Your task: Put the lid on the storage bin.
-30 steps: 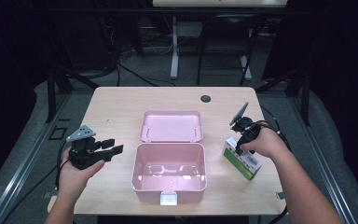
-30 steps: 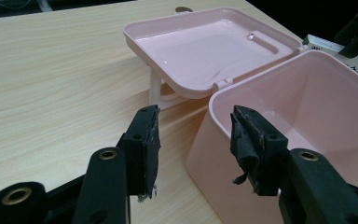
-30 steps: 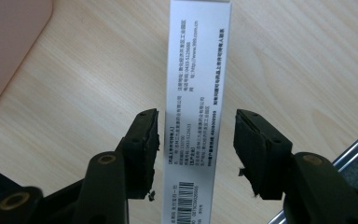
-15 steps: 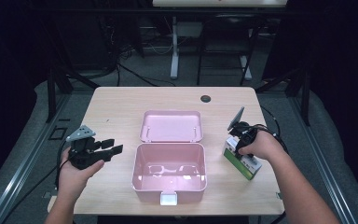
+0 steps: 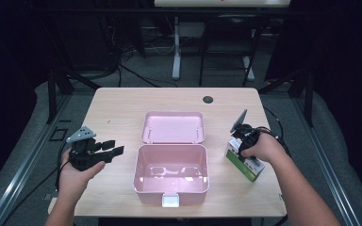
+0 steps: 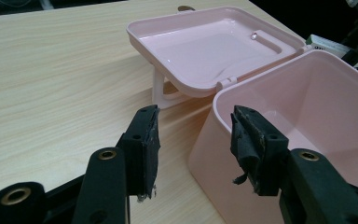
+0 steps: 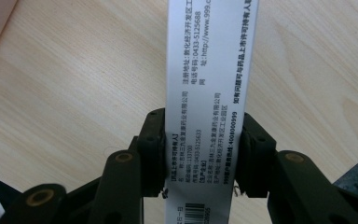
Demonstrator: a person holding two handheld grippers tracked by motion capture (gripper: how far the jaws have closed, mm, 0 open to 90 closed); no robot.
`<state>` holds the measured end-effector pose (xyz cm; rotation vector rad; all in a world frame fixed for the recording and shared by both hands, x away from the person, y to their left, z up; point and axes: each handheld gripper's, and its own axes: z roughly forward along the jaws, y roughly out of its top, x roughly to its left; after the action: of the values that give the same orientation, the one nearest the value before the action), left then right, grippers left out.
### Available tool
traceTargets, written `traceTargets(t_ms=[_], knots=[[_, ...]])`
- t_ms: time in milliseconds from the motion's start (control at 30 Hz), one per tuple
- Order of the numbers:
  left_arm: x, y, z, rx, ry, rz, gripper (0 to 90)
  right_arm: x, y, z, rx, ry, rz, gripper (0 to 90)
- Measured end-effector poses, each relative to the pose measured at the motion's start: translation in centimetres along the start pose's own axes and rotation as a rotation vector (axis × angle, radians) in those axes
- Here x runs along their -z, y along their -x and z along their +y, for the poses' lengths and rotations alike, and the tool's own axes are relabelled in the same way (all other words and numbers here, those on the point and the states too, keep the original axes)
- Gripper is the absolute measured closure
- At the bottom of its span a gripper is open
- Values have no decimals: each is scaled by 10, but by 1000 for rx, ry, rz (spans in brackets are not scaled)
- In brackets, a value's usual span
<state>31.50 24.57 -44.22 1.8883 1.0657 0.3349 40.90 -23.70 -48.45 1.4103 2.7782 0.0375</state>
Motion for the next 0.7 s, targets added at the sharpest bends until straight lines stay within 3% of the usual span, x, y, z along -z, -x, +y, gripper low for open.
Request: traceTargets(t_ms=[700], knots=[[0, -1, 0, 4, 1, 1, 516, -2, 0, 0, -19, 5, 0, 610]])
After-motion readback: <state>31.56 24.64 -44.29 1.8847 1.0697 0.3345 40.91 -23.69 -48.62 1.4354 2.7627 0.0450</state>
